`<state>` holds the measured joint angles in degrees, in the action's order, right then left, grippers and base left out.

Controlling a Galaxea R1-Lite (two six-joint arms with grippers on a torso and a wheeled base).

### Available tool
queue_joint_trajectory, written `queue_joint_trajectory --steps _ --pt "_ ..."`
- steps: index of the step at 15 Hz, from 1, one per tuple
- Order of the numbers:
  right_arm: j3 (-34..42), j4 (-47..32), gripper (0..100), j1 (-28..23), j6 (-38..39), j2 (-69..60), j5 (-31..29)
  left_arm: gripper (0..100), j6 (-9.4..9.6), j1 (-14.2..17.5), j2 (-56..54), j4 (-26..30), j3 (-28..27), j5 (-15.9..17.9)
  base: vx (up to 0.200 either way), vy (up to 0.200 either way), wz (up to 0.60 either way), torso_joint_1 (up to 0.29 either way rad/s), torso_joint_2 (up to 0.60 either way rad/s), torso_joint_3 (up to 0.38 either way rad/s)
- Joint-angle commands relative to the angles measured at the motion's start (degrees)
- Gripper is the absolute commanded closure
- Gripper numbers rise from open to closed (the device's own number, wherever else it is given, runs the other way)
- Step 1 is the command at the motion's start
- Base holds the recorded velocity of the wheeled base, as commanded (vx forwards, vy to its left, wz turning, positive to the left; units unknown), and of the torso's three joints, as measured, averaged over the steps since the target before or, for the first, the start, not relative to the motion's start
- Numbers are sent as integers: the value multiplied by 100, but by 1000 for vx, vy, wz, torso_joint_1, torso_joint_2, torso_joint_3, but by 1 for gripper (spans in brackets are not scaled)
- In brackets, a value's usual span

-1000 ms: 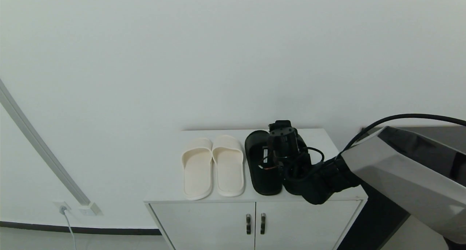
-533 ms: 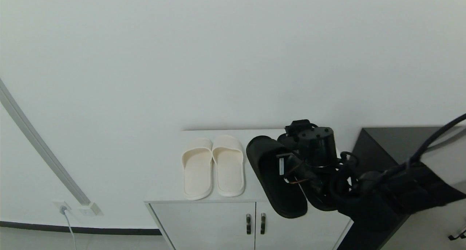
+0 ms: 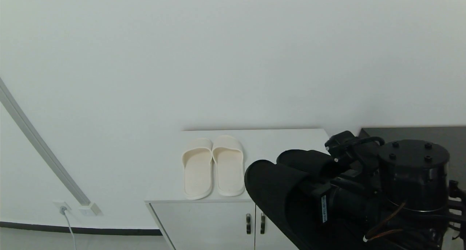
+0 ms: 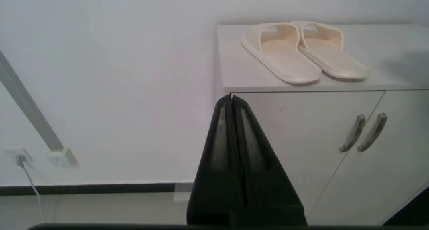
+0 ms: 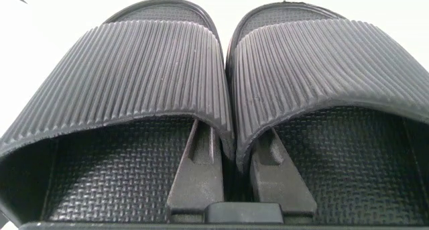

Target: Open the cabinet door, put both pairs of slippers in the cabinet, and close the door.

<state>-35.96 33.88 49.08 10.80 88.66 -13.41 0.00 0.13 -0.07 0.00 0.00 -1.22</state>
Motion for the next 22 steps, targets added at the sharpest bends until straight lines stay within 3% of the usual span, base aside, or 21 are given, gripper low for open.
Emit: queue_joint_trajectory --steps 1,4,10,22 --pt "54 -13 100 32 1 -227 14 100 0 4 7 0 0 -1 0 0 0 0 0 0" --pt "72 -13 100 32 1 -183 14 100 0 4 7 0 0 -1 0 0 0 0 0 0" --pt "221 -4 100 32 -8 -130 216 100 -9 4 7 0 0 -1 -200 0 0 1 1 2" --pt "397 22 100 32 -96 -130 216 100 9 4 7 0 0 -1 0 0 0 0 0 0"
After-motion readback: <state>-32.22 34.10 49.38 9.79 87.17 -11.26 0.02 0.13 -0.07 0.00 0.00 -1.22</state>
